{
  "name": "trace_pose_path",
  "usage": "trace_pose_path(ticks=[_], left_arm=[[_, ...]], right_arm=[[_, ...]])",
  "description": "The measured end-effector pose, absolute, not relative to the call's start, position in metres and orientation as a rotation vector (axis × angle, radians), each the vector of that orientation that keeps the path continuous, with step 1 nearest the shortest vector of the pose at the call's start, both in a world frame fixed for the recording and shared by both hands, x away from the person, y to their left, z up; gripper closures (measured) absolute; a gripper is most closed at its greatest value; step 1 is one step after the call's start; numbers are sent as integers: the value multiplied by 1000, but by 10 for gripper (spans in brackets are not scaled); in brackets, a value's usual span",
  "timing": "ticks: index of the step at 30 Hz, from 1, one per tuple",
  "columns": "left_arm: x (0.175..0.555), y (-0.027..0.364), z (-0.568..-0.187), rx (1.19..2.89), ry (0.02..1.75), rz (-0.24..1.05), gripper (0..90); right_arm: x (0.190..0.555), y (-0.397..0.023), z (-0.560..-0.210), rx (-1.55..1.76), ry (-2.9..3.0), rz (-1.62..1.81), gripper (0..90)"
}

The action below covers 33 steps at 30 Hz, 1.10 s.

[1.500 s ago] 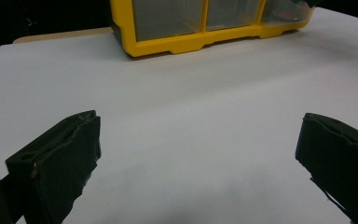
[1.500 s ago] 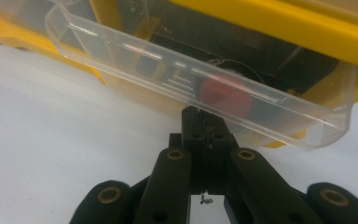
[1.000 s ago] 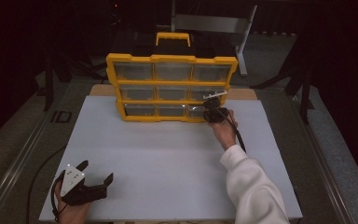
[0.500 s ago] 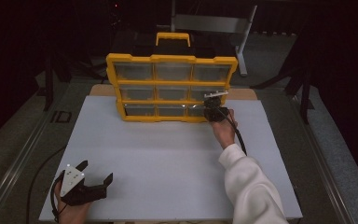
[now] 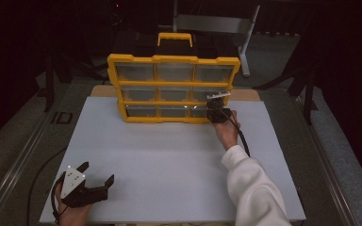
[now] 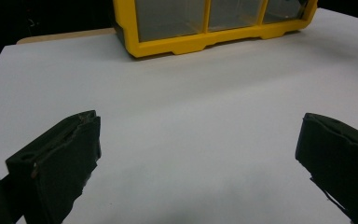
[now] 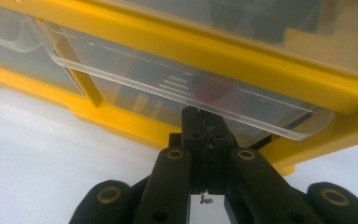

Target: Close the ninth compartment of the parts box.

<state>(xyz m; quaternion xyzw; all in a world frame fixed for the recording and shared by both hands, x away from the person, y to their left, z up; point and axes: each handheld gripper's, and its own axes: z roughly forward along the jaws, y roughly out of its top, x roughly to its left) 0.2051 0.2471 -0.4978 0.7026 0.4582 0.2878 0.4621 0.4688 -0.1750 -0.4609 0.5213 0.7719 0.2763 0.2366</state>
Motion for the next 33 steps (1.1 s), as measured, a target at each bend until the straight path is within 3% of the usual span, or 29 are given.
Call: trace_pose_path(ticks=[21,28,30,33], left_arm=[[205,247,-497,1727,1125,707,3],[205,246,-497,1729,1121,705,3],[205,246,-498,1729,1122,705,3],[205,246,-497,1729,1119,705,3]], right_arm=[[438,-174,-448,1330,2219,821,700],[409,-176,-439,1276,2221,891,555],[403,-177,-437,1269,2245,926,454],[392,-177,-433,1248,2240,953,385]])
